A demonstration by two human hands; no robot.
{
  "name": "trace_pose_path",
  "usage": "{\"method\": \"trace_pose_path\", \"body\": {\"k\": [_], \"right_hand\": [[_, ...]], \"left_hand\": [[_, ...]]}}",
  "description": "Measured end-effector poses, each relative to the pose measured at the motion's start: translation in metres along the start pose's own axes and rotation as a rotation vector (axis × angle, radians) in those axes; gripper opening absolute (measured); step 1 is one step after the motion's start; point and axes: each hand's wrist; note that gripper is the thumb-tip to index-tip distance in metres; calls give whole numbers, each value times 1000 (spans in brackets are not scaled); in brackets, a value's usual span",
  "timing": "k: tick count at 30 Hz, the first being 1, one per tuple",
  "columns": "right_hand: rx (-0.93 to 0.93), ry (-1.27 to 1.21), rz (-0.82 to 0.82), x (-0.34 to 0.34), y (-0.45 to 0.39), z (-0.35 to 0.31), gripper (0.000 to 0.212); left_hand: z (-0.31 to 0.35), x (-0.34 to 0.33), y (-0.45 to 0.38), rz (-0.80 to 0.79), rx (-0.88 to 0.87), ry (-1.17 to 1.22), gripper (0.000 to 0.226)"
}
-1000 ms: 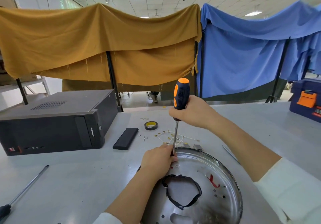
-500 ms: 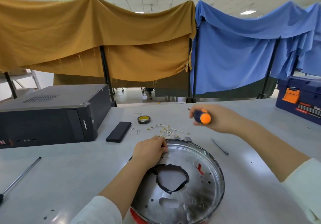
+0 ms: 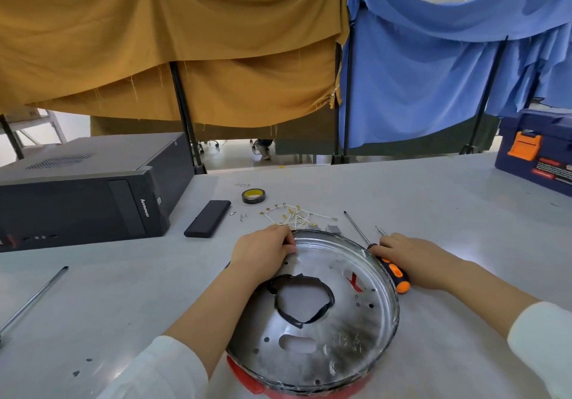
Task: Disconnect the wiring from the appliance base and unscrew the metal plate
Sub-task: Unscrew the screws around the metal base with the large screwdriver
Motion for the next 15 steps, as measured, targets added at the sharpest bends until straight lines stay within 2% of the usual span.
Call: {"method": "trace_pose_path", "body": {"k": [3,5,6,9,10,11,13,15], "right_hand": [[-36,-34,-66,12,-7,0,57],[-95,-124,-17,30,-16,-3,67],[-137,-236,51,41,-23,-7,64],[-152,-675,270,68,-50,-30,29],[-117,-707,262,74,-60,-43,22],[-70,-685,216,77,-69,-58,26],[-24,-559,76,77,-85,-82,53],[-33,-542,-48,70,-98,-96,64]], "left_hand": [[-1,0,0,1,-4,11,10],[0,1,0,-4,-6,16,9],[0,1,0,-6,-6,16,9],[0,3,1,-5,6,49,9],[1,4,1,1,7,65,9],[1,4,2,12,4,76,8],[2,4,1,23,8,113,8],[3,5,0,20,45,201,7]]}}
Point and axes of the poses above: each hand's wrist, its own y-axis away from the middle knuckle, its own x-axis out of the back of the hand, z = x × y, and after that the axes turned 2 degrees about x, right-handed
